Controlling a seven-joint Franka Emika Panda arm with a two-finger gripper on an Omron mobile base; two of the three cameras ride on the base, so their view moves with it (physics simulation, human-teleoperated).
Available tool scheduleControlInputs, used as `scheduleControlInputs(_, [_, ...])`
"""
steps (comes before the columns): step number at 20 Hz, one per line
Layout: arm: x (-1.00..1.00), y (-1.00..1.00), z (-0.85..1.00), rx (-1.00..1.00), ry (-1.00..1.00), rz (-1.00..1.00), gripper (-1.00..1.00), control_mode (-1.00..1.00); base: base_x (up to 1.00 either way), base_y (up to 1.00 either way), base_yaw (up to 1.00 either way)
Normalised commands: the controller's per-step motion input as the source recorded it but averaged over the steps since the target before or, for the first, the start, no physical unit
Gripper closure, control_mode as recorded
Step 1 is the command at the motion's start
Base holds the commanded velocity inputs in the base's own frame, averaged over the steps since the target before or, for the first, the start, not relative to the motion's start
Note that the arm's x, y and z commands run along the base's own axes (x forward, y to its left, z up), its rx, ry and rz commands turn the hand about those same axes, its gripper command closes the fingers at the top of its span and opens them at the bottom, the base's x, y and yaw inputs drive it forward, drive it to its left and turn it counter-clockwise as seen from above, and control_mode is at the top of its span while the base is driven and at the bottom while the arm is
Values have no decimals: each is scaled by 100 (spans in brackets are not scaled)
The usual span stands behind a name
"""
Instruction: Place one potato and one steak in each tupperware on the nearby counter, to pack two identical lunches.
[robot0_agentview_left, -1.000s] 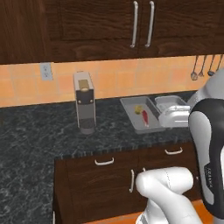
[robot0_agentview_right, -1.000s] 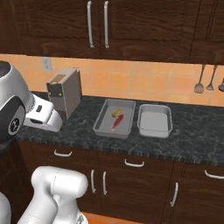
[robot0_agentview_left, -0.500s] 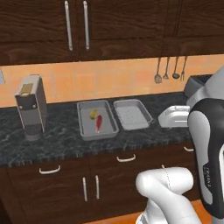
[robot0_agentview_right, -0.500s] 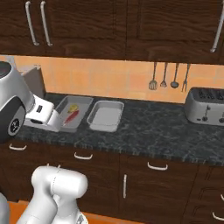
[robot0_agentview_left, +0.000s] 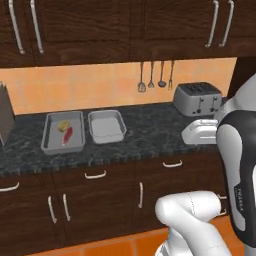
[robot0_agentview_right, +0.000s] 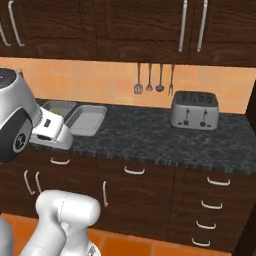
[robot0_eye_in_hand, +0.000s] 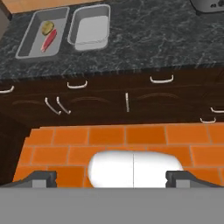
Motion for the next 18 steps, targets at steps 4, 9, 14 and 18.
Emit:
scheduleControlInputs(4, [0, 0, 0, 0, 0, 0, -100, 100, -16, -96, 0])
scheduleControlInputs(9, [0, 0, 0, 0, 0, 0, -100, 100, 8, -100, 0])
scheduleControlInputs(14, [0, 0, 0, 0, 0, 0, -100, 100, 6, -100, 0])
scheduleControlInputs(18, [0, 0, 0, 0, 0, 0, -100, 100, 10, -100, 0])
